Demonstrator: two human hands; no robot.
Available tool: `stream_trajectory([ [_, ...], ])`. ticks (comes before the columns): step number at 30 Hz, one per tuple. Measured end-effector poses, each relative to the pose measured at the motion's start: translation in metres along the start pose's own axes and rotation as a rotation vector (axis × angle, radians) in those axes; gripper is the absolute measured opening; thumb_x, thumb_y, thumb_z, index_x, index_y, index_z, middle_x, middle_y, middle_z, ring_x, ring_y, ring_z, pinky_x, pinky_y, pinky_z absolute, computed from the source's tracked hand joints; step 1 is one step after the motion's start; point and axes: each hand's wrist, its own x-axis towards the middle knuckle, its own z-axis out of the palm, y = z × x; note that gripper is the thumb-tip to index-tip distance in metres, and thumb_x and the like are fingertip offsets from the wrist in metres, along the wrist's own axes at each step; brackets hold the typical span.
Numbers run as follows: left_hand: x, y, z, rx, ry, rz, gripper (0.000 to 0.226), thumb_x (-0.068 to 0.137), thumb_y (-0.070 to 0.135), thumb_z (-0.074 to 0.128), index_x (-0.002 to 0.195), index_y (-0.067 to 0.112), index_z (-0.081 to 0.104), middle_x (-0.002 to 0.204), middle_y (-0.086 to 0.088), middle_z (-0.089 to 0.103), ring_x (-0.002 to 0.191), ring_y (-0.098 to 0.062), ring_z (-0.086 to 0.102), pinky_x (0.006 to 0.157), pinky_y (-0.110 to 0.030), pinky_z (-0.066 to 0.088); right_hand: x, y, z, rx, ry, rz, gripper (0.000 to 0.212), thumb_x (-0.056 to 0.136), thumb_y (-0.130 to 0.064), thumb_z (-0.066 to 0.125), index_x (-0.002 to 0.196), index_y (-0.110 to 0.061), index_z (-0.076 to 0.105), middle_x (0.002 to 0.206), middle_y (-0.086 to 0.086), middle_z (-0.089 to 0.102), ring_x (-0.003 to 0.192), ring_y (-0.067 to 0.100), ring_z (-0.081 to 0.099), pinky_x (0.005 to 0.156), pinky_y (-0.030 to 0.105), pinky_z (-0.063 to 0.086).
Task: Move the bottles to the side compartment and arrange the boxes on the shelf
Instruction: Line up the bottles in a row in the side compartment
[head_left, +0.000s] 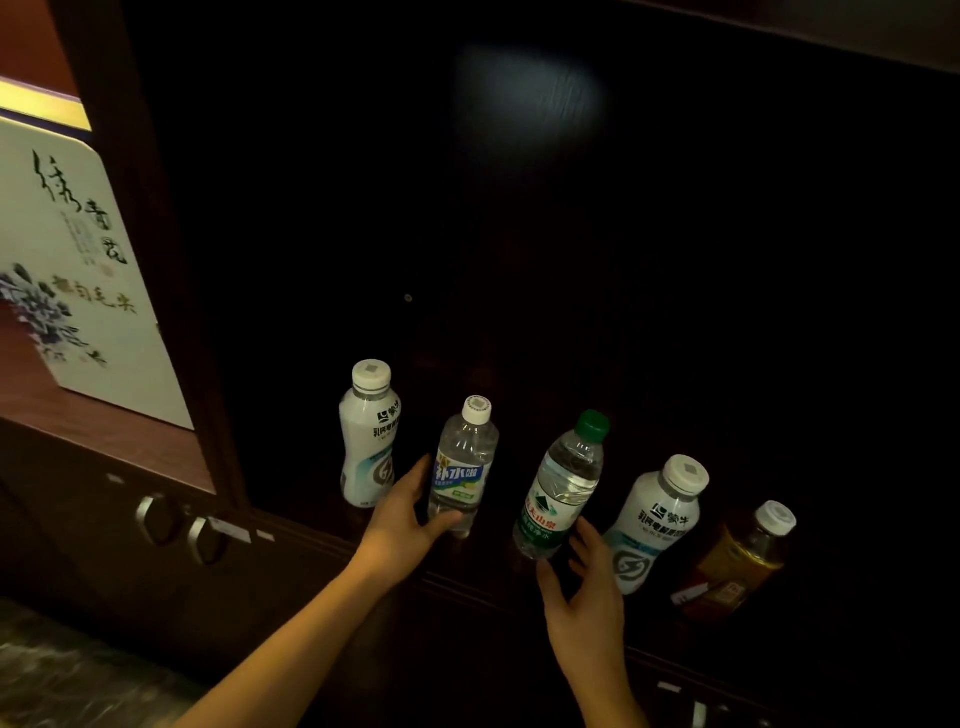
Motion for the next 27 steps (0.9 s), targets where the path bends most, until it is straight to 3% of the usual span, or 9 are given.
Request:
stream_trajectory([
  [2, -0.016, 0.001, -0.006, 0.086, 0.184, 0.108, 0.075, 0.08, 0.031, 0.082, 0.145, 0.021, 0.045, 0.135, 0.012, 0.055, 0.119, -0.003, 0.056, 0.1, -0.026, 0.048, 0.001, 0.001, 0.0, 0.005, 0.011, 0.004, 0.071, 0.089, -0.02, 0.074, 0.148, -0.032, 0.036, 0.138, -0.015, 0.048, 0.126, 0.006, 0.048, 0.104, 0.031, 0.041],
  [5, -0.033, -0.001, -0.026, 0.226, 0.498, 0.368, 0.045, 0.079, 0.029, 0.079, 0.117, 0.018, 0.059, 0.109, 0.008, 0.056, 0.094, -0.005, 0.058, 0.082, -0.019, 0.051, -0.001, -0.001, 0.002, -0.002, 0.094, 0.021, 0.069, 0.087, -0.021, 0.075, 0.145, -0.031, 0.039, 0.139, -0.011, 0.048, 0.122, 0.011, 0.05, 0.098, 0.031, 0.043],
  [8, -0.027, -0.004, -0.053, 0.198, 0.638, 0.321, 0.054, 0.076, 0.039, 0.077, 0.118, 0.016, 0.052, 0.117, 0.005, 0.044, 0.099, 0.0, 0.048, 0.084, -0.008, 0.043, -0.009, -0.007, 0.006, -0.043, 0.274, -0.084, 0.051, 0.086, -0.015, 0.075, 0.124, -0.036, 0.049, 0.123, -0.008, 0.056, 0.109, 0.011, 0.056, 0.092, 0.04, 0.051],
  [11, -0.009, -0.009, -0.07, 0.19, 0.539, 0.16, 0.079, 0.07, 0.042, 0.083, 0.133, 0.014, 0.045, 0.132, -0.003, 0.042, 0.111, -0.007, 0.047, 0.093, -0.021, 0.044, -0.016, -0.018, 0.017, -0.077, 0.24, -0.218, 0.044, 0.086, -0.015, 0.073, 0.113, -0.042, 0.051, 0.11, -0.014, 0.061, 0.103, 0.002, 0.06, 0.085, 0.037, 0.055],
  [14, 0.008, -0.015, -0.079, 0.176, 0.383, 0.052, 0.082, 0.069, 0.045, 0.085, 0.135, 0.018, 0.047, 0.134, -0.002, 0.05, 0.117, -0.015, 0.053, 0.092, -0.031, 0.047, -0.013, -0.032, 0.036, -0.102, 0.024, -0.187, 0.051, 0.089, -0.033, 0.07, 0.134, -0.04, 0.046, 0.13, -0.016, 0.058, 0.116, -0.002, 0.057, 0.094, 0.022, 0.047],
  [17, 0.019, -0.021, -0.085, 0.17, 0.293, 0.01, 0.073, 0.072, 0.044, 0.085, 0.133, 0.02, 0.052, 0.129, 0.001, 0.06, 0.115, -0.015, 0.057, 0.087, -0.028, 0.048, 0.002, -0.041, 0.056, -0.077, -0.126, -0.08, 0.075, 0.09, -0.05, 0.064, 0.154, -0.037, 0.027, 0.151, -0.013, 0.041, 0.135, 0.007, 0.044, 0.108, 0.032, 0.041],
  [21, 0.026, -0.023, -0.094, 0.088, 0.186, 0.01, 0.069, 0.075, 0.034, 0.084, 0.136, 0.021, 0.053, 0.127, 0.006, 0.06, 0.115, -0.011, 0.054, 0.09, -0.026, 0.046, 0.02, -0.045, 0.073, -0.035, -0.156, -0.045, 0.077, 0.094, -0.046, 0.061, 0.158, -0.03, 0.021, 0.16, -0.008, 0.034, 0.145, 0.011, 0.036, 0.117, 0.04, 0.035],
  [24, 0.032, -0.023, -0.104, 0.034, 0.089, 0.008, 0.069, 0.079, 0.026, 0.082, 0.139, 0.021, 0.049, 0.131, 0.008, 0.057, 0.123, -0.009, 0.049, 0.098, -0.028, 0.042, 0.025, -0.044, 0.081, 0.005, -0.155, -0.026, 0.07, 0.096, -0.04, 0.062, 0.157, -0.03, 0.027, 0.153, -0.012, 0.046, 0.139, 0.004, 0.043, 0.114, 0.037, 0.04],
  [27, 0.038, -0.022, -0.113, -0.014, -0.012, -0.015, 0.067, 0.083, 0.017, 0.079, 0.141, 0.015, 0.045, 0.137, 0.0, 0.056, 0.129, -0.015, 0.049, 0.105, -0.036, 0.043, 0.026, -0.042, 0.088, 0.015, -0.142, -0.024, 0.065, 0.097, -0.034, 0.062, 0.155, -0.029, 0.033, 0.145, -0.014, 0.054, 0.132, 0.001, 0.05, 0.111, 0.033, 0.044],
])
